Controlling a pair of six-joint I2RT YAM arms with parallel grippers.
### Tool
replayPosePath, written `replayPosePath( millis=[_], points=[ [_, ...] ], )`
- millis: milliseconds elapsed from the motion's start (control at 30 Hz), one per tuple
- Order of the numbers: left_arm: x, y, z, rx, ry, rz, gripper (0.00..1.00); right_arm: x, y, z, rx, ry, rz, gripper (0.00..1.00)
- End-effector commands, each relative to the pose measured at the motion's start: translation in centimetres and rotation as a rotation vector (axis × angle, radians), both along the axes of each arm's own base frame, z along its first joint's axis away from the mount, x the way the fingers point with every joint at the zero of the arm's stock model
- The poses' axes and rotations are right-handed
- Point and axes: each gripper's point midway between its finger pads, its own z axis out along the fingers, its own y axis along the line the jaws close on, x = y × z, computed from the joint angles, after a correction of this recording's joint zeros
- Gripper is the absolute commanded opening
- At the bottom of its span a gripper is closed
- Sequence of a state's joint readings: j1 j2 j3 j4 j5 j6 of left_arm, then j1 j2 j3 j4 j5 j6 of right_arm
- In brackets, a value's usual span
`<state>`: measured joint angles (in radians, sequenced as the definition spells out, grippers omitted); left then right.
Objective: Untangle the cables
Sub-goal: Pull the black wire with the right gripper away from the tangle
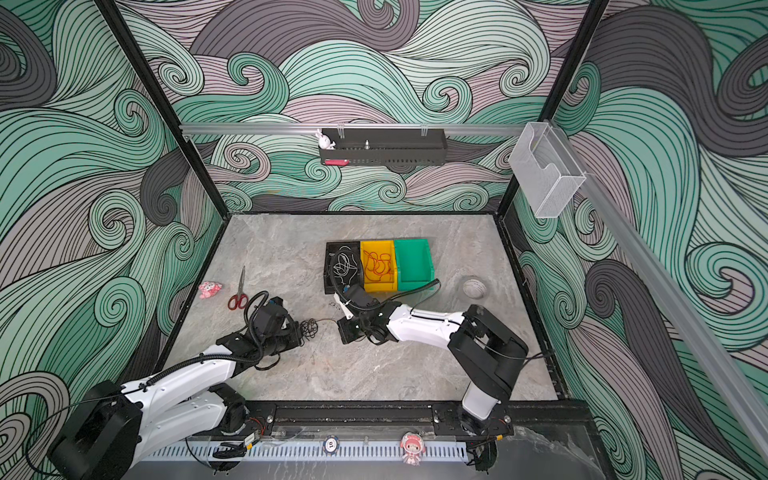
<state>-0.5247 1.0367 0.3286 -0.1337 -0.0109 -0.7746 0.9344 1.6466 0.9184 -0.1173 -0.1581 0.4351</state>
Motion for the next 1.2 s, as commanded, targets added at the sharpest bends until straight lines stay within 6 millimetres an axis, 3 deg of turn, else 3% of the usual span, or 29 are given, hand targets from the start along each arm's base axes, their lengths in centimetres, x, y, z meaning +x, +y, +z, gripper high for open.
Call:
replayPosePath(
  millis=[0, 400, 600, 700, 833, 1167],
  points=[
    [-0.1, 0.1, 0.1, -0.012, 0.000, 0.005, 0.00, 1.0, -2.7, 0.1, -0.037, -0.013, -0.082, 0.03],
    [-0.4, -0.4, 0.5, -0.029, 0.026, -0.016, 0.00, 3.4, -10.5, 1.9, -0.040, -0.047, -0.282, 0.01],
    [-0.4, -1.0, 0.9, -0.042, 0.045, -0.038, 0.00, 3.7, -12.6, 2.5, -0.034, -0.058, -0.332, 0.00],
    [-0.3, -1.2, 1.1, -0.053, 0.043, -0.040, 0.00, 3.5, -12.7, 2.9, -0.019, -0.052, -0.317, 0.01],
    [-0.2, -2.1, 1.9, -0.094, 0.035, -0.071, 0.00, 2.5, -11.3, 3.4, 0.043, -0.008, -0.248, 0.02],
    [0.7, -6.8, 6.2, -0.271, -0.104, -0.246, 0.37, 0.9, -9.7, 4.3, 0.141, 0.061, -0.184, 0.03]
  ],
)
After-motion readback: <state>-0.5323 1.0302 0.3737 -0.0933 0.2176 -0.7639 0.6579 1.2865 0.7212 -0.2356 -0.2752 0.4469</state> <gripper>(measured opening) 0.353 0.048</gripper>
